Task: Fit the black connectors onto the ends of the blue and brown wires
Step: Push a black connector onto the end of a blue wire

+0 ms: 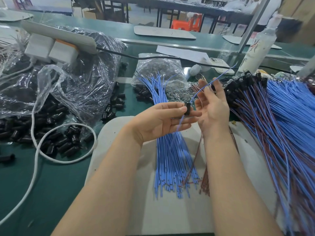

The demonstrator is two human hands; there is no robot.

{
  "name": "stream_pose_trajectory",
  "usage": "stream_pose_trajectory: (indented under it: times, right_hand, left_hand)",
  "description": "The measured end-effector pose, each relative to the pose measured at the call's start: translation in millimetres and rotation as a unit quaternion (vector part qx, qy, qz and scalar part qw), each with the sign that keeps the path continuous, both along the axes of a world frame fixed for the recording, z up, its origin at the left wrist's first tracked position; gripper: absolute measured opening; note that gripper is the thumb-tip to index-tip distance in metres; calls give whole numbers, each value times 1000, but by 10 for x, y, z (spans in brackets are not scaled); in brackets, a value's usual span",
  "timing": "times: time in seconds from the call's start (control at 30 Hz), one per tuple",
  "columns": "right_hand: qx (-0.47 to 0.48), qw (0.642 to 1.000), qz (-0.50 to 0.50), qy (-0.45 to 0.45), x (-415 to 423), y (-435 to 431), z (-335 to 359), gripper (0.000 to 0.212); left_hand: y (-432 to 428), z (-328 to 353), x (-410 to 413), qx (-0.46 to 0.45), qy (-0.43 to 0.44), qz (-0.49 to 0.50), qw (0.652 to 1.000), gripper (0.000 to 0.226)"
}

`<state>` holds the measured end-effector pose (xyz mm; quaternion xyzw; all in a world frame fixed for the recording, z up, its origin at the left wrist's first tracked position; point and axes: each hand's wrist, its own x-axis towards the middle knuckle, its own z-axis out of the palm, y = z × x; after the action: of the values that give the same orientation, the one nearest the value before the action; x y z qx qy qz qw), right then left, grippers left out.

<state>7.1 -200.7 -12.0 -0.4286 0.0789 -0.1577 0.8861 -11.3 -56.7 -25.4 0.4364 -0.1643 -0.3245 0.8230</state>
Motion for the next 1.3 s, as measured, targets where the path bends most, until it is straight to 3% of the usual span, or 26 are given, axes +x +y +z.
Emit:
stream_pose_trajectory:
  times: [0.13, 0.23, 0.3, 0.53, 0.6, 0.67, 0.73, 0.8, 0.9, 1.0, 1.3]
  right_hand:
    - [-52, 997, 50, 1, 9, 9, -2, 12]
    - [-240, 964, 113, 21, -27, 106, -39, 18]
    - [-299, 943, 140, 33, -39, 176, -69, 23]
    - [-151, 959, 238, 39, -68, 210, -15, 18]
    - [-149, 971, 182, 41, -83, 243, 0, 21]
    - [-233, 970, 65, 6, -105, 251, 31, 22]
    - [-321, 945, -15, -61, -150, 275, 65, 17]
    - [-343, 931, -41, -122, -212, 337, 102, 16]
    - [-398, 892, -101, -187, -278, 431, 131, 13]
    - [-441, 866, -131, -195, -289, 483, 89, 7]
    - [-451, 858, -177, -168, -252, 475, 27, 7]
  left_hand:
    - [12, 5, 24, -11, -8, 78, 997, 21]
    - [30, -6, 75, -14, -8, 142, 990, 13]
    - [45, -11, 95, -10, -6, 170, 985, 11]
    - [67, 31, 81, -63, 40, 149, 986, 19]
    - [92, 28, 91, -72, 73, 133, 986, 24]
    - [106, 18, 120, -60, 106, 167, 978, 12]
    - [108, -2, 171, -40, 131, 279, 951, 5]
    - [109, -24, 218, -28, 131, 400, 907, 8]
    - [84, -59, 236, 33, 60, 477, 876, 13]
    - [50, -117, 242, 128, -5, 497, 858, 19]
    - [22, -207, 253, 277, -139, 503, 807, 26]
